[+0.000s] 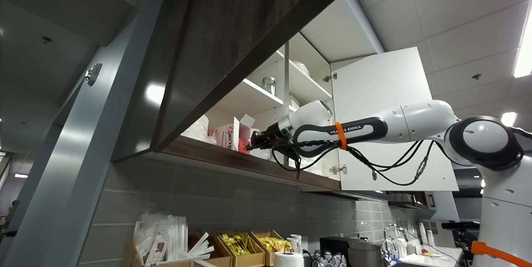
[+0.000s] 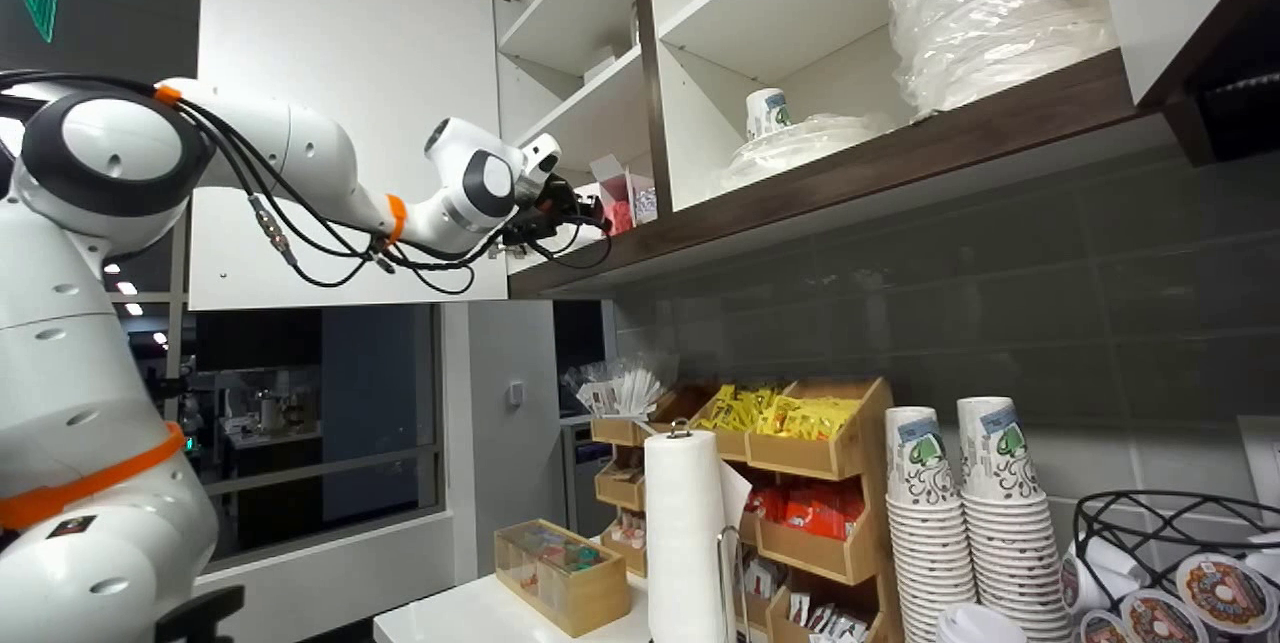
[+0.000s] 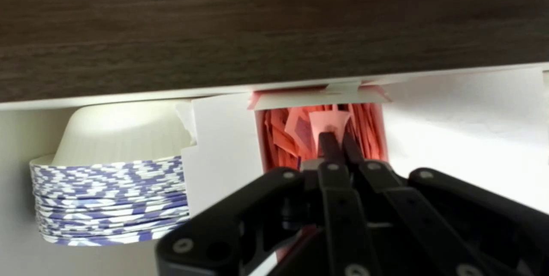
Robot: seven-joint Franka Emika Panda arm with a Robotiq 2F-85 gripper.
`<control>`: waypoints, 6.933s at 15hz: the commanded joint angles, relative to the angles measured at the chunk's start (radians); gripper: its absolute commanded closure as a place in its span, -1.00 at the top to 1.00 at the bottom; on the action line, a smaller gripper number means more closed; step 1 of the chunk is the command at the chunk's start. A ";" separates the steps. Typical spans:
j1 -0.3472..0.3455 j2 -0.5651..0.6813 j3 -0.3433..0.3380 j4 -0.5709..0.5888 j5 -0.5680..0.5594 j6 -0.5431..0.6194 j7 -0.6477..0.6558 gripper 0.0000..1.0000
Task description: Put the pink object in the box in the top cabinet
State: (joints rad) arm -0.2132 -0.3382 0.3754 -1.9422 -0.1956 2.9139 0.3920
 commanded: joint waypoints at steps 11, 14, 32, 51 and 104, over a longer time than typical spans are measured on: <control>-0.214 0.163 0.200 0.177 -0.228 0.005 0.226 -0.98; -0.242 0.196 0.239 0.207 -0.281 -0.016 0.273 -0.98; -0.214 0.173 0.233 0.187 -0.197 -0.035 0.278 0.89; -0.220 0.102 0.210 0.141 -0.156 -0.078 0.268 -0.64; 0.142 -0.194 -0.153 -0.172 0.024 -0.112 -0.027 0.29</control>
State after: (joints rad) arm -0.1490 -0.4609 0.2908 -2.0423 -0.2508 2.8550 0.4696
